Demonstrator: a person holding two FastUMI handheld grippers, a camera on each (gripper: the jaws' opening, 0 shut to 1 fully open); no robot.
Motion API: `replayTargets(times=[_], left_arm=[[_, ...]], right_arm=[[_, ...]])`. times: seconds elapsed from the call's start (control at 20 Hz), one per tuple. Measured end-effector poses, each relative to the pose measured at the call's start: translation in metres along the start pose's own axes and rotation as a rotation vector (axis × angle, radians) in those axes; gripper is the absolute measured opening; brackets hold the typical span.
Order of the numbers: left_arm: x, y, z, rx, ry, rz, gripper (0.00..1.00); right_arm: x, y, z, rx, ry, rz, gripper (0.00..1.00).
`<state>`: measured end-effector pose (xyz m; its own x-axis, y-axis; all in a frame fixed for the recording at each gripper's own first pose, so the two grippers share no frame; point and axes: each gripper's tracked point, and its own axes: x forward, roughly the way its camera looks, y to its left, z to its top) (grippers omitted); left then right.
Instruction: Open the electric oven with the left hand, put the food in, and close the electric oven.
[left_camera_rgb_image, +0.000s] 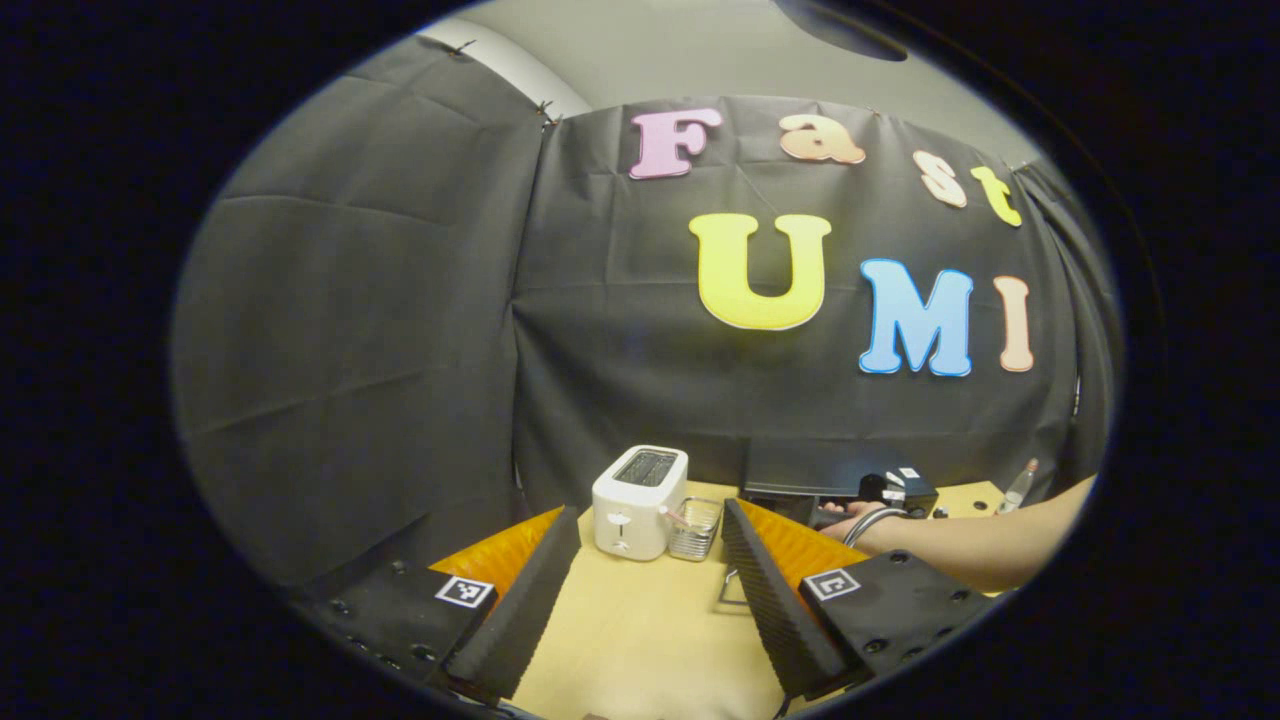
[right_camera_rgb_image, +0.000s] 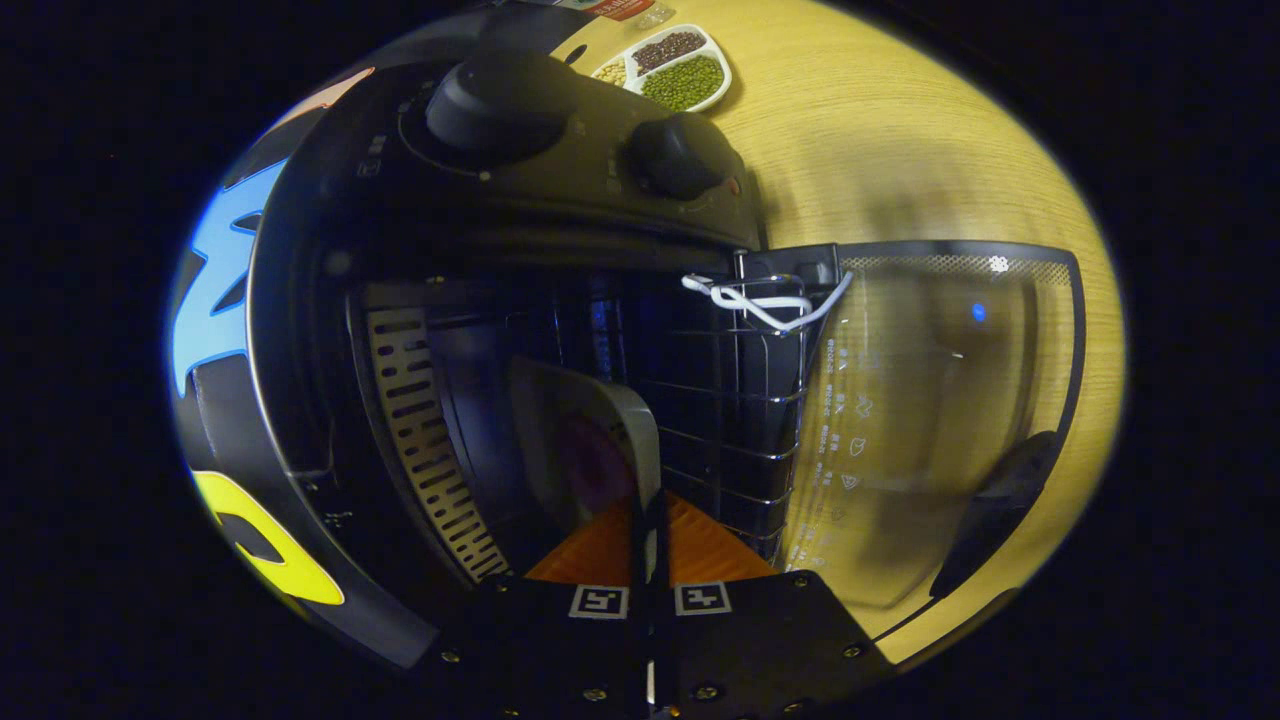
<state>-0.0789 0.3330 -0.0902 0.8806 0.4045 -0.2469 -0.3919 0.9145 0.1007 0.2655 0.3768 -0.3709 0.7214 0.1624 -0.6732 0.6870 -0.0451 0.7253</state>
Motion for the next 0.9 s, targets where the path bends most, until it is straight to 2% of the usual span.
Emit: replayTargets(times=[0.1, 0.2, 0.25, 0.3, 0.35, 0.4, 0.45, 0.5, 0.6, 0.65, 0.75, 0.8, 0.9], left_arm=[[0.004, -0.008, 0.004, -0.001, -0.007, -0.016, 0.97], [0.009, -0.018, 0.006, -0.001, -0.013, -0.042, 0.97], [0.011, -0.024, 0.008, 0.002, -0.019, -0.055, 0.97], [0.014, -0.03, 0.01, 0.003, -0.023, -0.07, 0.97], [0.016, -0.037, 0.012, 0.002, -0.026, -0.085, 0.97], [0.017, -0.044, 0.013, 0.001, -0.03, -0.101, 0.97], [0.019, -0.053, 0.015, -0.001, -0.035, -0.119, 1.0], [0.021, -0.062, 0.016, -0.001, -0.04, -0.139, 0.99], [0.023, -0.082, 0.019, 0.003, -0.05, -0.18, 0.97], [0.022, -0.093, 0.019, 0.005, -0.053, -0.2, 1.0], [0.022, -0.112, 0.019, 0.001, -0.053, -0.241, 0.95], [0.023, -0.123, 0.017, -0.003, -0.052, -0.26, 1.0], [0.022, -0.143, 0.018, -0.009, -0.05, -0.296, 1.0]], right_arm=[[0.0, 0.004, -0.003, -0.028, 0.013, 0.024, 0.05], [-0.009, 0.003, -0.003, -0.096, 0.051, 0.034, 0.11], [-0.016, -0.002, -0.003, -0.142, 0.069, 0.026, 0.23], [-0.018, -0.006, -0.005, -0.196, 0.088, 0.018, 0.25], [-0.028, -0.013, -0.003, -0.26, 0.108, -0.005, 0.35], [-0.038, -0.017, -0.002, -0.321, 0.121, -0.007, 0.36], [-0.048, -0.019, 0.002, -0.385, 0.131, -0.011, 0.24], [-0.062, -0.021, 0.008, -0.452, 0.134, -0.009, 0.36], [-0.088, -0.021, 0.02, -0.595, 0.137, 0.004, 0.36], [-0.102, -0.02, 0.027, -0.663, 0.136, 0.012, 0.36], [-0.13, -0.015, 0.044, -0.766, 0.125, 0.044, 0.36], [-0.141, -0.011, 0.053, -0.814, 0.107, 0.057, 0.36], [-0.168, 0.001, 0.072, -0.926, 0.065, 0.096, 0.36]])
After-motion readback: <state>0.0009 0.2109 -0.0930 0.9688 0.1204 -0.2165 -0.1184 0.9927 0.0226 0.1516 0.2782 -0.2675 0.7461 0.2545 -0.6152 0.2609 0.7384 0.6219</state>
